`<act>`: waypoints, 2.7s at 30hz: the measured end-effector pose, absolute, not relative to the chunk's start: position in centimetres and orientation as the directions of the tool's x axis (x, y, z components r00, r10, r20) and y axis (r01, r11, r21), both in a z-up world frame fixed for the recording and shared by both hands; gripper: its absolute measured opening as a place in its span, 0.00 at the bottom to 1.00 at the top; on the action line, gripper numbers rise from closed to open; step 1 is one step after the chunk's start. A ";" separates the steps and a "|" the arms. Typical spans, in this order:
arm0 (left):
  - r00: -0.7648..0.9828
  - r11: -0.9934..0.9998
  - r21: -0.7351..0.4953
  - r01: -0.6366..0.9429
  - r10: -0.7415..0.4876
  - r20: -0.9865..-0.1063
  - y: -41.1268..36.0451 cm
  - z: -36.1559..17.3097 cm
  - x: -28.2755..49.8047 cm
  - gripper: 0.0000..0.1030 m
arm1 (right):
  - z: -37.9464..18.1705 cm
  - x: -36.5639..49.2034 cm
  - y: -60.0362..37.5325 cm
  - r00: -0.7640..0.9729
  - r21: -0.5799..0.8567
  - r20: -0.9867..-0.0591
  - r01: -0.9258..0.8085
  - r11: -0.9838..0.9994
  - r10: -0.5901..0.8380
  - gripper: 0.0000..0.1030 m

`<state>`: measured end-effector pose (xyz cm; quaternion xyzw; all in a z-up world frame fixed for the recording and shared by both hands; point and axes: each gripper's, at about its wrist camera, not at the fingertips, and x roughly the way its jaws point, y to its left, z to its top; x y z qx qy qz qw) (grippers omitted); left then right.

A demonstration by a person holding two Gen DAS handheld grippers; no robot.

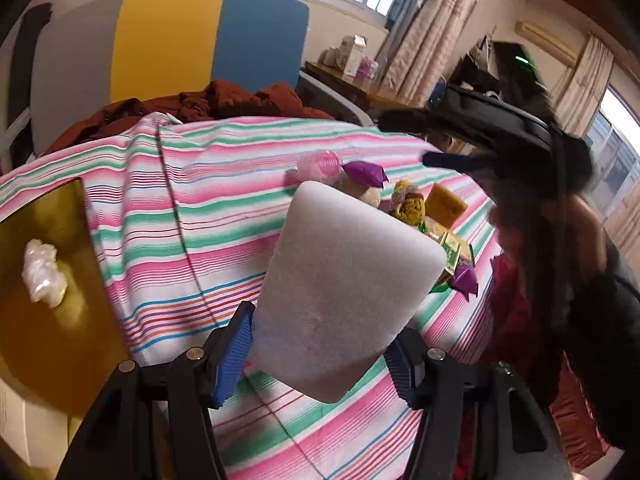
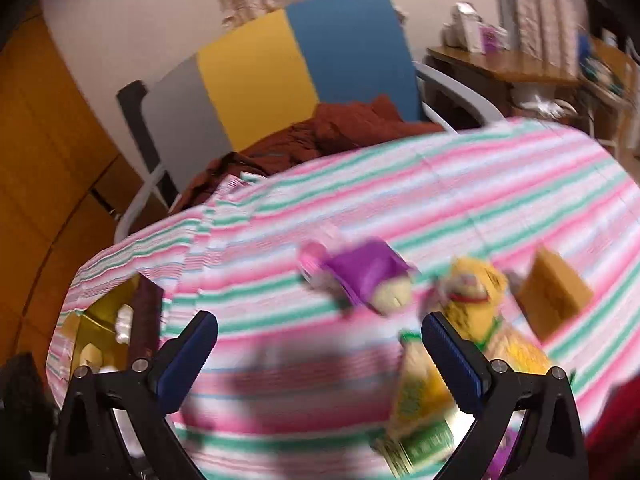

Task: Organize objects
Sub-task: 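Grasp the white foam block with the left tool while the right tool grasps the pink hair roller, then carry the foam block and pink roller over the gold tray and release both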

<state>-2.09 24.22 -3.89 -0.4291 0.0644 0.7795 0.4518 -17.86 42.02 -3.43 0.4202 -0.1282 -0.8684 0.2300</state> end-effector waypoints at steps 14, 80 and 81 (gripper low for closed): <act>-0.250 -0.624 -0.353 -0.697 0.673 -0.696 19.8 -3.4 -2.6 0.60 | -7.6 -30.2 31.9 -0.254 0.358 -0.851 0.359 -0.862 -0.459 1.00; -0.702 -0.959 -0.170 -0.229 0.283 -0.654 2.7 1.1 -9.2 0.61 | -0.7 -4.7 17.1 -0.176 0.359 -0.677 0.768 -0.530 -0.714 0.28; -0.701 -0.960 -0.168 -0.225 0.280 -0.656 2.8 1.0 -9.6 0.61 | -0.7 -4.5 16.7 -0.176 0.353 -0.682 0.770 -0.531 -0.709 0.28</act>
